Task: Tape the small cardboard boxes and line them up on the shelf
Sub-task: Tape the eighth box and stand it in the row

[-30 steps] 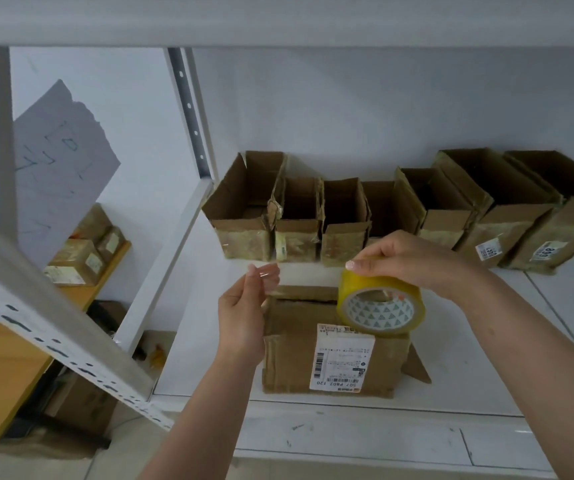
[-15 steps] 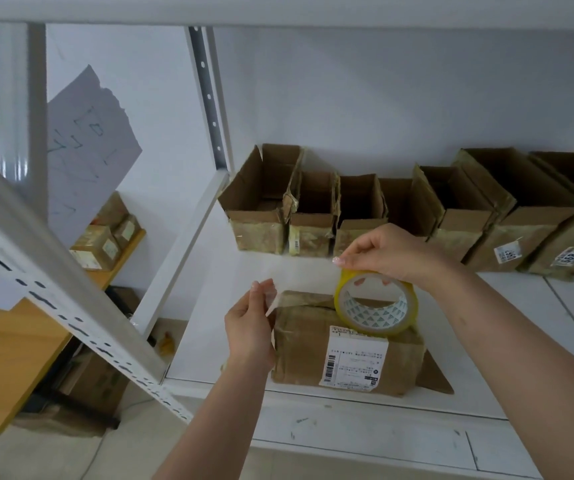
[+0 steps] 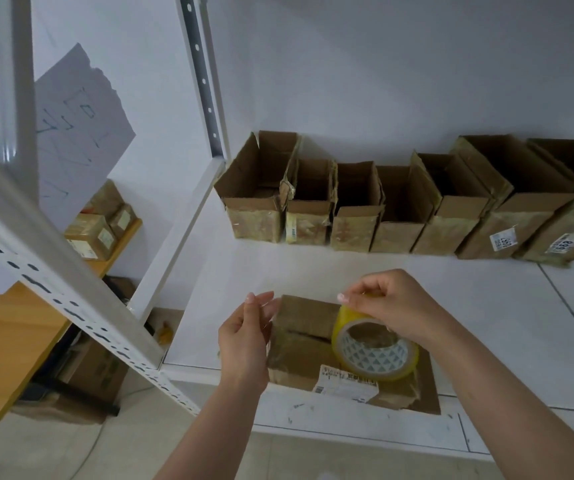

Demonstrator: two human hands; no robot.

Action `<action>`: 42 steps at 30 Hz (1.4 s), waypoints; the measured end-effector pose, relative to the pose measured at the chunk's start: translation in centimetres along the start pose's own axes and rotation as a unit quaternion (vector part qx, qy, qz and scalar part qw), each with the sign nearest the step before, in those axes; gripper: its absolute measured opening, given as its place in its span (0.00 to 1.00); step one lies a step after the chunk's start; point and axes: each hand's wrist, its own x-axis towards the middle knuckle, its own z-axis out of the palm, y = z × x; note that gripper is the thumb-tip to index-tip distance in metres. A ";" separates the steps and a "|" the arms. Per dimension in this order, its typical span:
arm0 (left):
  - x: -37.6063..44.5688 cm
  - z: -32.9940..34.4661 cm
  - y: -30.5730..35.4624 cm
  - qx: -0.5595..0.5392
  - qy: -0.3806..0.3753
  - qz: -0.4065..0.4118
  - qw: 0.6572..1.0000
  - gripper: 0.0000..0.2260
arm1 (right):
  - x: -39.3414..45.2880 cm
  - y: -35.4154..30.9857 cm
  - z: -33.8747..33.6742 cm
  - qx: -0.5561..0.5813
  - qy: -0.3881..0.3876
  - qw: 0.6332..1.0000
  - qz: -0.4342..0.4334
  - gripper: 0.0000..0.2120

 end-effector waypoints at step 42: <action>0.4 -2.3 -2.9 0.221 0.028 -0.045 0.974 0.20 | -1.5 -0.3 2.1 -0.191 0.083 0.976 -0.055 0.10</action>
